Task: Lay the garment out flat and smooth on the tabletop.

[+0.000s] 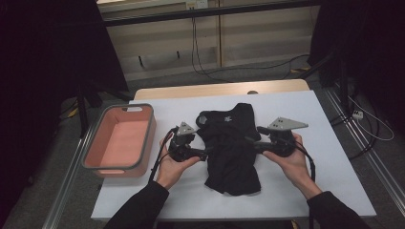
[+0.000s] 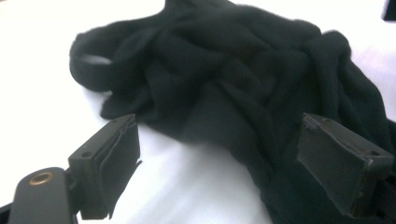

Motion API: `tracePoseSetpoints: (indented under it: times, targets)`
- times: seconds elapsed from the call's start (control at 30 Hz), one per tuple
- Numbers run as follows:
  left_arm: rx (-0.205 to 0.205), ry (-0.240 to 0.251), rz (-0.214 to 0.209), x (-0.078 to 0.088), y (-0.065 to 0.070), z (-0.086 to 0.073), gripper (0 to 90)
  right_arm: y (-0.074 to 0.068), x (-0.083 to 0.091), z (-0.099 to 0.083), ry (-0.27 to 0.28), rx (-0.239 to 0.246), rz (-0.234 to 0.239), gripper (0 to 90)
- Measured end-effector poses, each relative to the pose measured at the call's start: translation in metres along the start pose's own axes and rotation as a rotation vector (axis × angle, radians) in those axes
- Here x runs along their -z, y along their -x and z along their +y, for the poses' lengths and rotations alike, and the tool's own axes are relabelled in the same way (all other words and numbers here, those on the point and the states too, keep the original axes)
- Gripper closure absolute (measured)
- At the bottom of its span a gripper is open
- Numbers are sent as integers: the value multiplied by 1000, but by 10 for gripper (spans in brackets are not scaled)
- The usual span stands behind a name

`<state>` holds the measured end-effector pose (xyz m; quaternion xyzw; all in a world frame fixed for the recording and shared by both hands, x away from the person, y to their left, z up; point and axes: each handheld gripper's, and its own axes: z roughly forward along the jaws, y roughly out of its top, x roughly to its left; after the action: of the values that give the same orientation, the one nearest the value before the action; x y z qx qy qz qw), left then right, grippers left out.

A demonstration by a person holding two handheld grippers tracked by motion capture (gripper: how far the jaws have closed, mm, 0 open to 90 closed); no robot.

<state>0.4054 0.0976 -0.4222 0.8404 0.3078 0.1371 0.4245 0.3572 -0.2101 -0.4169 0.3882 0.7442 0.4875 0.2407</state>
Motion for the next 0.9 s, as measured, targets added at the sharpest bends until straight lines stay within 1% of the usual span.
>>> tracePoseSetpoints:
  times: [0.07, 0.1, 0.13, 0.17, 0.2, 0.23, 0.27, 0.3, 0.33, 0.37, 0.4, 0.43, 0.47, 0.53, 0.57, 0.67, 0.7, 0.73, 0.8, 0.87, 0.9]
  targets:
    - [-12, -6, -16, 2, 4, -4, 135, -9, 3, -7, -26, 25, 4, 371]
    - [-18, -1, -12, 4, 6, -6, 135, -12, 4, -11, -37, 30, 8, 376]
    - [-12, 3, -15, 5, 8, -8, 133, -14, 6, -16, -44, 26, 13, 377]
    - [-12, -5, -20, 7, 9, -12, 132, -15, 6, -19, -54, 23, 18, 379]
    - [-12, -13, -27, 8, 10, -14, 132, -17, 7, -25, -80, 27, 21, 382]
    - [7, -20, -48, 10, 12, -18, 132, -18, 7, -27, -94, 34, 23, 393]
    - [28, -14, -60, 12, 13, -21, 135, -20, 8, -31, -115, 35, 28, 415]
    - [29, -13, -68, 17, 15, -23, 138, -21, 9, -32, -127, 36, 35, 454]
    - [17, -15, -63, 20, 17, -24, 149, -22, 11, -35, -150, 40, 43, 468]
    - [-14, -16, -38, 24, 20, -25, 160, -24, 12, -36, -157, 39, 36, 476]
    - [-36, -17, -27, 26, 21, -27, 166, -27, 15, -38, -166, 39, 38, 502]
    - [-44, -13, -25, 27, 23, -29, 172, -28, 17, -39, -172, 39, 46, 525]
    - [-43, -16, -34, 27, 23, -30, 185, -31, 21, -40, -178, 40, 49, 537]
    - [-49, -23, -50, 25, 24, -32, 231, -34, 27, -45, -191, 40, 52, 591]
    - [-57, -22, -46, 23, 25, -32, 240, -35, 28, -47, -200, 41, 50, 605]
    - [-67, -25, -63, 18, 28, -31, 274, -38, 33, -55, -241, 51, 28, 638]
    - [-82, -23, -57, 15, 28, -31, 287, -37, 34, -57, -248, 55, 23, 642]
    - [-86, -24, -48, 12, 28, -30, 298, -36, 33, -58, -258, 58, 22, 648]
    - [-80, -29, -51, 6, 26, -28, 343, -33, 30, -61, -277, 49, 22, 650]
    - [-64, -18, -37, 1, 23, -26, 365, -32, 26, -62, -289, 52, 30, 651]
    - [-67, -16, -41, 0, 23, -25, 413, -32, 24, -63, -299, 56, 31, 649]
